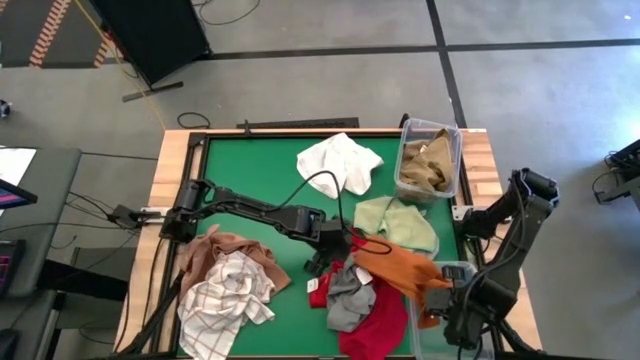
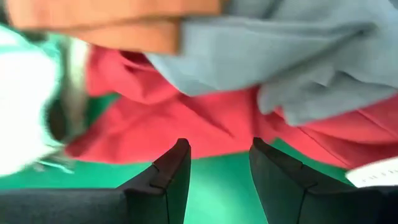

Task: Sort towels by color in basket
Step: Put the orange towel into the bottom transparent bin

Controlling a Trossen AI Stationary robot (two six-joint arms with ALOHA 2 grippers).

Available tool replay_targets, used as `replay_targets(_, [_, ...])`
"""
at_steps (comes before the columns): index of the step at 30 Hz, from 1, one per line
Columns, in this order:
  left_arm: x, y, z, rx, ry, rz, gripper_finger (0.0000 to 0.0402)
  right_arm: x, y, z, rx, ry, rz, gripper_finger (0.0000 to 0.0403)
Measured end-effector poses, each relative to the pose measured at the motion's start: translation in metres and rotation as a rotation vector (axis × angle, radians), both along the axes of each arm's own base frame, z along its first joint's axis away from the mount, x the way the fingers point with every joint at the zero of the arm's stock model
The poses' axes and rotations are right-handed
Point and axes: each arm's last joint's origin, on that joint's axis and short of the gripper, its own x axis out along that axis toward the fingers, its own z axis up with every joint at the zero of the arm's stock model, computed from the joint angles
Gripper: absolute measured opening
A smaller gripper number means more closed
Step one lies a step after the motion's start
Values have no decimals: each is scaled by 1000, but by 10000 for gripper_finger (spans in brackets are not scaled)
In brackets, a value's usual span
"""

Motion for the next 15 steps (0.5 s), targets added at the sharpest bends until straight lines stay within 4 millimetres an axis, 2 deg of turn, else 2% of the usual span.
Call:
replay_targets(9, [4, -8, 12, 99, -122, -28, 157, 8, -5, 0, -18, -29, -10, 55])
replay_targets(15, [0, -14, 42, 105, -251, -59, 190, 15, -10, 0, -20, -35, -16, 55])
